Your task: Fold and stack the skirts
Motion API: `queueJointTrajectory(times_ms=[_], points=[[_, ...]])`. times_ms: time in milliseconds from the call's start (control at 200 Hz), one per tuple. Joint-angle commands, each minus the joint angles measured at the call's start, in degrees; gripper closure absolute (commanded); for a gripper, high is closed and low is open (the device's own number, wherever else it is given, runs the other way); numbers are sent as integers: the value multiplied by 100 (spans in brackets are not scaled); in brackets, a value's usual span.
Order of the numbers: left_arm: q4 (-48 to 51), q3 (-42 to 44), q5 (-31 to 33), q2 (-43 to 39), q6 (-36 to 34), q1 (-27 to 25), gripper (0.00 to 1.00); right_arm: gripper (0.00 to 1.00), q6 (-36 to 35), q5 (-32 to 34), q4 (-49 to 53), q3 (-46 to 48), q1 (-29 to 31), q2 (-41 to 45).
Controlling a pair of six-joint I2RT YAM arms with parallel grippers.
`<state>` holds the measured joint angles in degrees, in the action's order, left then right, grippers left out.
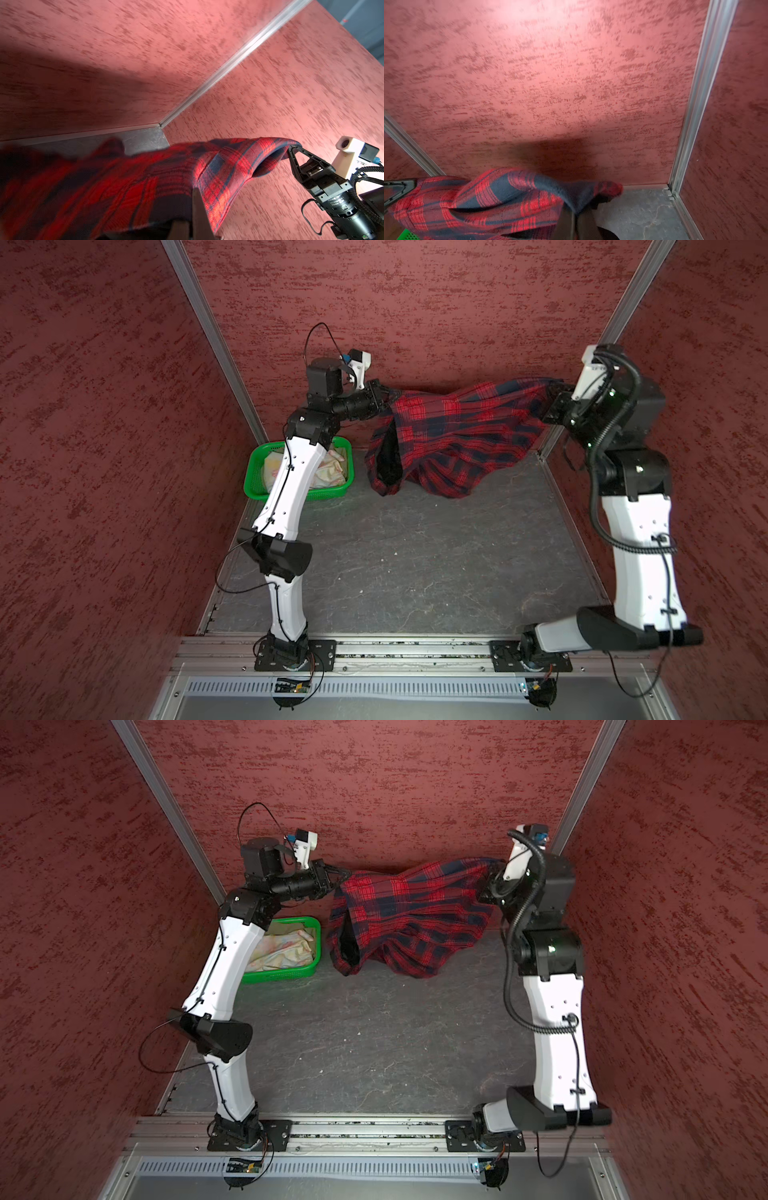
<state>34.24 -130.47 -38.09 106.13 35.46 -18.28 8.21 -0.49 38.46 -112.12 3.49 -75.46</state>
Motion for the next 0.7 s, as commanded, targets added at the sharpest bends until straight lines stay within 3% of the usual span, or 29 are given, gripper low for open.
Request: queueJointTrajectory(times_ms=[0, 140, 200, 255, 306, 321, 351, 401, 506, 691], points=[[-853, 1755, -83, -1048, -291, -170, 100, 100, 280, 217, -287, 1415, -62, 1032], [-1355, 4671, 319, -2104, -603, -556, 97, 100, 1123, -127, -456, 4353, -52, 2151], [-1600, 5758, 622, -2276, -545, -738, 94, 68, 1526, -114, -313, 5327, -50, 2470], [-1938, 6664, 729, -2294, -436, -916, 82, 38, 1837, -121, -180, 5915, -49, 2776], [-2052, 7137, 907, -2246, -419, -1053, 49, 21, 2013, -29, -16, 6163, -44, 3006], [-2023, 7222, 1019, -2231, -439, -1084, 42, 9, 2025, 1, 19, 6180, -49, 3051], [-1931, 7315, 1228, -2214, -490, -1135, 32, 2, 2026, 91, 119, 6143, -43, 3104], [-1751, 7346, 1435, -2234, -529, -1155, 20, 1, 1932, 233, 250, 5953, -52, 3080], [-1116, 7035, 1815, -2359, -757, -1162, 3, 1, 1654, 306, 375, 5407, -52, 2720], [-533, 6870, 2154, -2545, -715, -1195, 1, 2, 1536, -269, 56, 5258, -53, 2041]])
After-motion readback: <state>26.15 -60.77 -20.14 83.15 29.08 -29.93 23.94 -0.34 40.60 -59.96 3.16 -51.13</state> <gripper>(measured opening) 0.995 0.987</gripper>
